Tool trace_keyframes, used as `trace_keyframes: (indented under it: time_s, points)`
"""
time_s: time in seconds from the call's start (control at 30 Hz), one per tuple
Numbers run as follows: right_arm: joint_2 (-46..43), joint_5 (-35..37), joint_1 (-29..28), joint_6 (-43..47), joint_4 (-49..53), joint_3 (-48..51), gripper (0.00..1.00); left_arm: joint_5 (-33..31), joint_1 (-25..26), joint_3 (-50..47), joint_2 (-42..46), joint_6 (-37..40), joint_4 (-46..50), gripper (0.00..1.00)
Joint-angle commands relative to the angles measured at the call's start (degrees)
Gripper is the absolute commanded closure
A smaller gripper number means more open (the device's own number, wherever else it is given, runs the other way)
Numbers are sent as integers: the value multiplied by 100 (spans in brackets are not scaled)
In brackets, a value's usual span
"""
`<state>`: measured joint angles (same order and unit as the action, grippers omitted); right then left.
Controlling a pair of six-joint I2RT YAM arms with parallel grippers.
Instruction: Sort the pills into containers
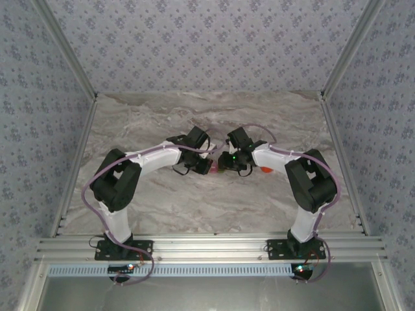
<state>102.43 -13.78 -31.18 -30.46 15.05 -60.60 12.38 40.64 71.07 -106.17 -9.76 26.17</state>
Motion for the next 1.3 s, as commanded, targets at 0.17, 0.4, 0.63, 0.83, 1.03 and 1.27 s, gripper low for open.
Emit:
trace_keyframes:
  time_s: [0.17, 0.4, 0.63, 0.83, 1.03, 1.27]
  points:
    - [137, 139, -36, 19, 266, -91, 67, -140, 36, -100, 62, -100, -198, 100]
    - [154, 130, -59, 22, 278, -109, 67, -150, 49, -123, -60, -181, -275, 100]
    - [163, 130, -66, 34, 292, -135, 68, -345, 95, -119, -138, -230, -160, 100]
    - [174, 122, -73, 37, 291, -136, 68, -643, 229, -58, -233, -171, -39, 100]
    - [172, 130, -85, 41, 306, -132, 68, -746, 285, -32, -334, -193, -17, 100]
    - [254, 139, -87, 90, 376, -217, 69, -844, 278, 83, -293, -168, 29, 100]
